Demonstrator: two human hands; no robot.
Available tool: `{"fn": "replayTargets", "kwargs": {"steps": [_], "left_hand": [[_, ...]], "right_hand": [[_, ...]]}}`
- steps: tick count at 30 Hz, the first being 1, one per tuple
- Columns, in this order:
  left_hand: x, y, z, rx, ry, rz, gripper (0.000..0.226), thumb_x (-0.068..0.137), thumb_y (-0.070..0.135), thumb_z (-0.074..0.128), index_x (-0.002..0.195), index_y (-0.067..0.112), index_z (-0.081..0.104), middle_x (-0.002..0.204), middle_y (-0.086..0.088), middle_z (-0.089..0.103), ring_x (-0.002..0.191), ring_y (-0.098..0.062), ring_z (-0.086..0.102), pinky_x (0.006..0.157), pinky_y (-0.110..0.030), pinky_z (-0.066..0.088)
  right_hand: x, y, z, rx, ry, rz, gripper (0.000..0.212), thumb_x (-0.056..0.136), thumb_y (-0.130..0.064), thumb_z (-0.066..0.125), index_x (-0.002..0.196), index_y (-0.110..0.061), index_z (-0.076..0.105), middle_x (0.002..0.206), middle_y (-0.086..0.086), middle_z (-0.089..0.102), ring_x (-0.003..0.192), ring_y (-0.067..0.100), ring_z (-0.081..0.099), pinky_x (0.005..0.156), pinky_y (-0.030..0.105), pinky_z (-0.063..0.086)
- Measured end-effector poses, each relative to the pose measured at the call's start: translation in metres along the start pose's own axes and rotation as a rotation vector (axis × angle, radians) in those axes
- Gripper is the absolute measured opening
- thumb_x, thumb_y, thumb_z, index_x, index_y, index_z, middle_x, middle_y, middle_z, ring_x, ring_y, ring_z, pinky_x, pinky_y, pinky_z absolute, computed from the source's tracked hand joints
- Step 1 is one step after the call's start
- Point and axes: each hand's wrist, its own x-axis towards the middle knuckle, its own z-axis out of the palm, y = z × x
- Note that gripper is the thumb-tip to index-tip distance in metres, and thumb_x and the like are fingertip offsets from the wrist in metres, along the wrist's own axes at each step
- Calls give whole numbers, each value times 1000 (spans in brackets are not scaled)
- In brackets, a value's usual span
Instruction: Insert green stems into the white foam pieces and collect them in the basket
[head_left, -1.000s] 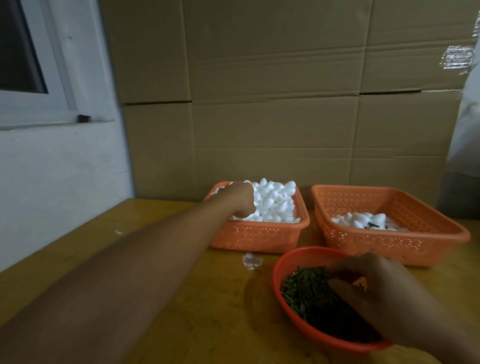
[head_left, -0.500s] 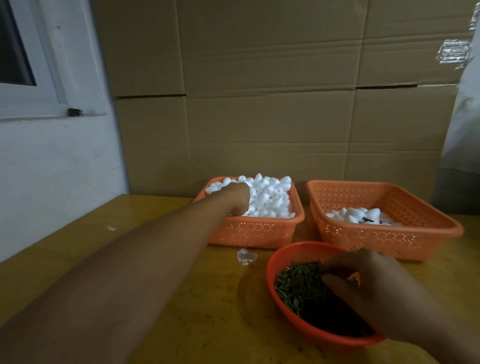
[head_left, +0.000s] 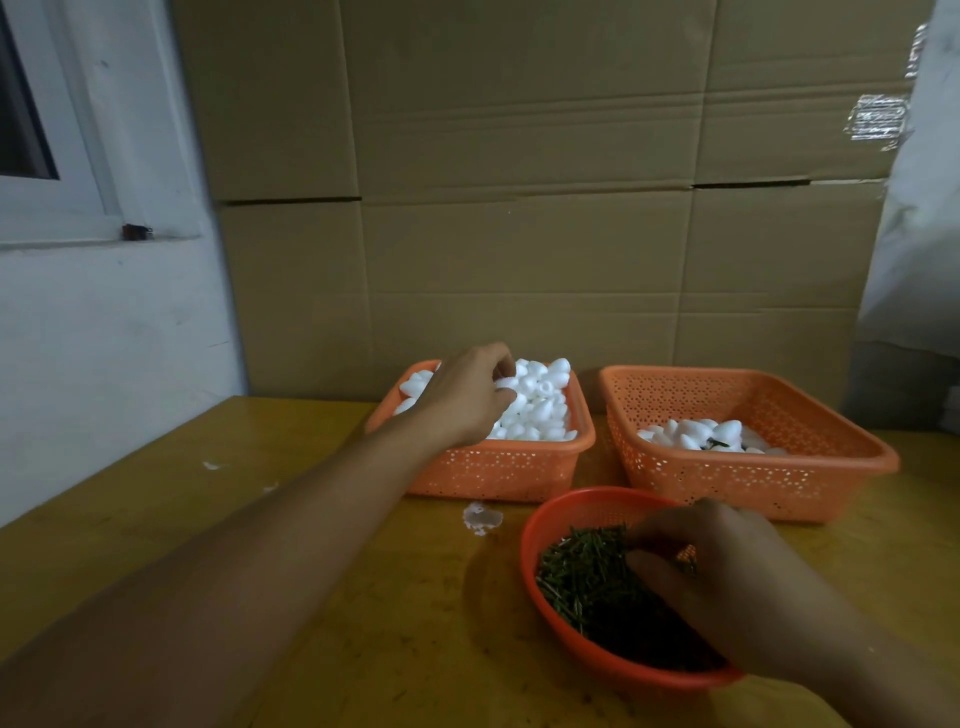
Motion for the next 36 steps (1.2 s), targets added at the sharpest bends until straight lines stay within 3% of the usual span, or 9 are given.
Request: {"fn": "replayTargets", "kwargs": {"steps": [2, 5, 11, 14, 20, 24, 28, 32, 36], "left_hand": [[-12, 6, -2, -72, 39, 56, 7, 94, 17, 61, 101, 19, 63, 97, 8, 68, 80, -7, 61, 62, -11, 41], [-30, 15, -1, -207, 77, 109, 4, 94, 18, 63, 97, 21, 63, 93, 14, 66, 73, 2, 60, 62, -6, 42], [-64, 25, 9, -461, 54, 110, 10, 96, 12, 63, 98, 22, 64, 93, 9, 68, 82, -14, 68, 73, -35, 57], [-79, 28, 14, -564, 27, 131, 12, 95, 14, 66, 99, 25, 65, 99, 10, 71, 92, -7, 69, 79, -26, 57], [-102, 32, 26, -731, -43, 183, 16, 92, 9, 69, 100, 23, 67, 107, 7, 72, 106, -8, 68, 93, -26, 54], [-112, 29, 30, -709, -92, 221, 22, 87, 14, 69, 100, 31, 66, 112, 12, 70, 110, -9, 67, 91, -22, 52], [-120, 30, 32, -695, -141, 255, 15, 93, 26, 67, 106, 33, 65, 106, 9, 70, 105, -14, 68, 89, -33, 55], [-125, 37, 34, -738, -208, 271, 24, 100, 24, 56, 120, 36, 56, 109, 7, 68, 109, -19, 66, 91, -38, 55], [-128, 43, 35, -855, -275, 216, 16, 101, 21, 54, 111, 26, 66, 99, -2, 71, 92, -18, 71, 78, -26, 54]], "right_hand": [[0, 1, 0, -1, 8, -5, 19, 92, -47, 61, 107, -41, 70, 101, -25, 69, 99, 2, 61, 95, 36, 48], [1, 1, 1, 4, 14, -5, 20, 92, -48, 60, 108, -40, 70, 100, -24, 69, 99, 2, 60, 94, 36, 48], [1, 2, 2, -5, 30, -3, 23, 92, -48, 59, 111, -39, 69, 103, -22, 69, 102, 4, 60, 96, 36, 48], [1, 1, 2, -1, 45, -4, 22, 92, -46, 61, 112, -40, 70, 104, -22, 69, 103, 5, 59, 97, 37, 47], [1, 2, 1, 15, 44, -12, 21, 93, -45, 61, 111, -39, 70, 104, -22, 68, 104, 5, 58, 96, 38, 47], [1, 3, 2, 8, 42, -26, 21, 94, -45, 60, 111, -39, 70, 103, -22, 68, 102, 5, 57, 96, 38, 47], [2, 4, 2, 9, 14, -44, 17, 92, -42, 63, 106, -38, 72, 100, -20, 70, 100, 7, 59, 92, 36, 49], [3, 6, 4, 1, -38, -62, 13, 90, -37, 69, 100, -37, 77, 94, -17, 72, 99, 9, 56, 88, 31, 49], [2, 2, 6, -48, -162, -82, 13, 91, -48, 62, 82, -39, 67, 75, -12, 64, 82, 13, 52, 79, 35, 49]]}}
